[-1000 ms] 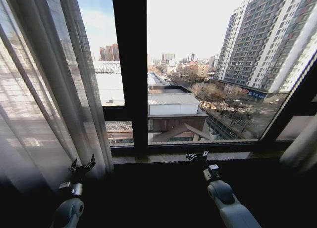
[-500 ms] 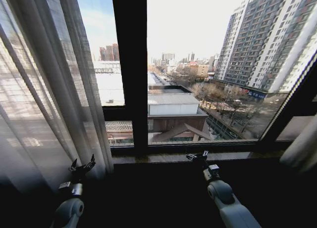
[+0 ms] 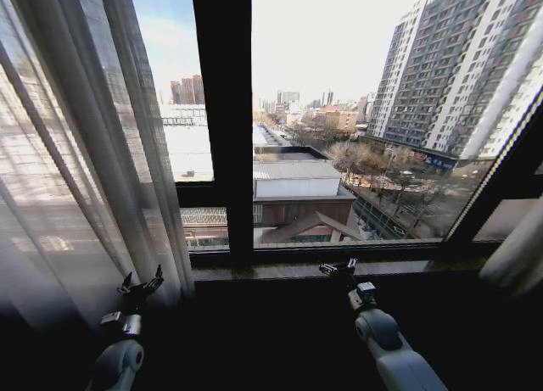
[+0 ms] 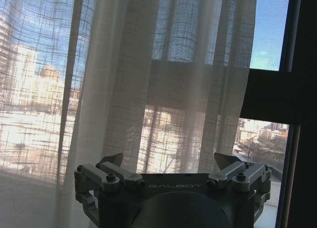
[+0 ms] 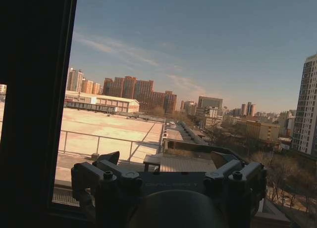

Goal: Open the curtains by pulling them apart, changing their state from closed to fully open.

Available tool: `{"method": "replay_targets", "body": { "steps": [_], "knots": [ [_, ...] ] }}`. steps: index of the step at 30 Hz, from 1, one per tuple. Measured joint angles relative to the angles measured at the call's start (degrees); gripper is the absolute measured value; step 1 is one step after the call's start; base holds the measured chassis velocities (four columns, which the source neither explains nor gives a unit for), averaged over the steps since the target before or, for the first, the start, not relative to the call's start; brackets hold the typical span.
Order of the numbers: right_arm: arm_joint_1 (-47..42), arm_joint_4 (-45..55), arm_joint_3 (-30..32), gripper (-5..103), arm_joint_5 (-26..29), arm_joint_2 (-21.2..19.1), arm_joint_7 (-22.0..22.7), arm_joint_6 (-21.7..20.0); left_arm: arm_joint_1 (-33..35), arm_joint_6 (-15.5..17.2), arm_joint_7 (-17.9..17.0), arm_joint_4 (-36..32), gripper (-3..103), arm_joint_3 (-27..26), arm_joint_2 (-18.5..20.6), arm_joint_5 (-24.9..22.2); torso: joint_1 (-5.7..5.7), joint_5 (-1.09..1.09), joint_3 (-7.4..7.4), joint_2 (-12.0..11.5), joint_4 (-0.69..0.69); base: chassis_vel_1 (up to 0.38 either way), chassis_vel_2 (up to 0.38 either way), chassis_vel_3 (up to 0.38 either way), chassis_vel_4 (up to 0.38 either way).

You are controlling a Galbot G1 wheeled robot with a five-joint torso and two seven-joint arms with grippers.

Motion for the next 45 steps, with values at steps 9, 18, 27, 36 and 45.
{"method": "replay_targets", "body": {
  "steps": [9, 18, 27, 36, 45],
  "knots": [
    [0.0, 0.0, 0.0, 100, 0.0, 0.0, 0.0, 0.0, 0.0, 0.0, 0.0, 0.0, 100, 0.0, 0.0, 0.0, 0.0, 0.0, 0.0, 0.0, 0.0, 0.0, 0.0, 0.0, 0.0],
    [0.0, 0.0, 0.0, 100, 0.0, 0.0, 0.0, 0.0, 0.0, 0.0, 0.0, 0.0, 100, 0.0, 0.0, 0.0, 0.0, 0.0, 0.0, 0.0, 0.0, 0.0, 0.0, 0.0, 0.0],
    [0.0, 0.0, 0.0, 100, 0.0, 0.0, 0.0, 0.0, -0.8, 2.3, -0.7, -0.7, 100, 1.2, 0.4, 0.4, 0.0, 0.01, 0.0, 0.0, 0.02, 0.0, 0.0, 0.0, 0.0],
    [0.0, 0.0, 0.0, 100, 0.0, 0.0, 0.0, 0.0, -6.2, 15.9, -5.2, -6.7, 100, 8.9, 3.1, 3.5, 0.0, 0.01, 0.0, 0.0, -0.01, 0.0, 0.0, 0.0, 0.0],
    [0.0, 0.0, 0.0, 100, 0.0, 0.0, 0.0, 0.0, -9.1, 23.2, -7.6, -9.8, 100, 12.9, 4.6, 5.2, 0.0, 0.0, 0.0, 0.0, 0.02, 0.0, 0.0, 0.0, 0.0]
  ]
}}
